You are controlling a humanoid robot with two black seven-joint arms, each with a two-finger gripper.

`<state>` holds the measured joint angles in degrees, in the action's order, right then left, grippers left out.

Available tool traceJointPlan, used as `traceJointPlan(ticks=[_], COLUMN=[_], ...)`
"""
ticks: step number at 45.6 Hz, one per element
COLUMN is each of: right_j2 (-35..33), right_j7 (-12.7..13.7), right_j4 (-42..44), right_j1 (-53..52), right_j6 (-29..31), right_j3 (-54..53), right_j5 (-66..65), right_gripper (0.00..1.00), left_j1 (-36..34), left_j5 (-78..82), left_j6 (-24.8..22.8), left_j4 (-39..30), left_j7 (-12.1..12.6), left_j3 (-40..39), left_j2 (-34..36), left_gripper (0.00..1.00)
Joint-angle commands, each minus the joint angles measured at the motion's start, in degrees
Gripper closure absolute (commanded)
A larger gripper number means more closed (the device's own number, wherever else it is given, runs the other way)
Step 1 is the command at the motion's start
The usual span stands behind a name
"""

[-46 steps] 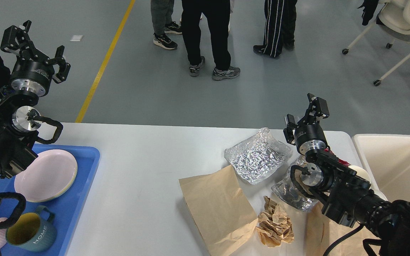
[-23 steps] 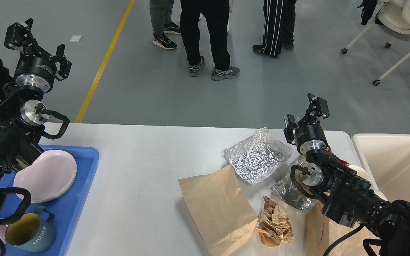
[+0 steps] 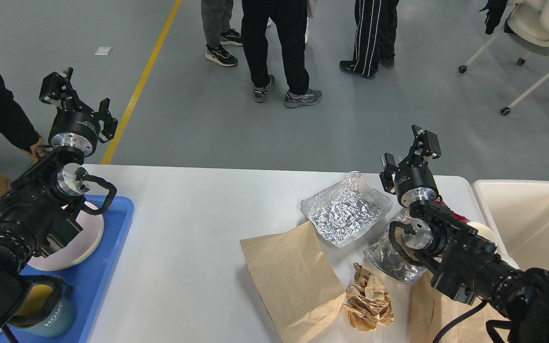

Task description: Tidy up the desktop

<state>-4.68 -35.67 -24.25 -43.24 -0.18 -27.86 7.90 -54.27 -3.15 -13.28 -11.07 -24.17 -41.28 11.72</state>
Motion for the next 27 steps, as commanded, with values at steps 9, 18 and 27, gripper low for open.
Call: traceJointPlan(ticks=[9, 18, 27], right_j2=[0.02, 0.02, 0.02], right_j7=[-0.01, -0.01, -0.01], right_j4=[-0.01, -0.01, -0.01], right_j1=[0.0, 0.0, 0.0], right_j6=[0.0, 0.0, 0.0], right_j3=[0.0, 0.0, 0.0], right_j5=[0.01, 0.01, 0.01], right_gripper=[0.0, 0.0, 0.0], left_j1=[3.12, 5.14, 6.55], left_j5=[-0.01, 0.08, -0.01], left_j6=[-0.61, -0.61, -0.87], left_j4=[0.0, 0.0, 0.0], left_j7=[0.0, -0.17, -0.79], left_j3=[0.15, 0.06, -0.03], left_j2=[-0.9, -1.08, -0.99], left_gripper=[0.04, 0.04, 0.04])
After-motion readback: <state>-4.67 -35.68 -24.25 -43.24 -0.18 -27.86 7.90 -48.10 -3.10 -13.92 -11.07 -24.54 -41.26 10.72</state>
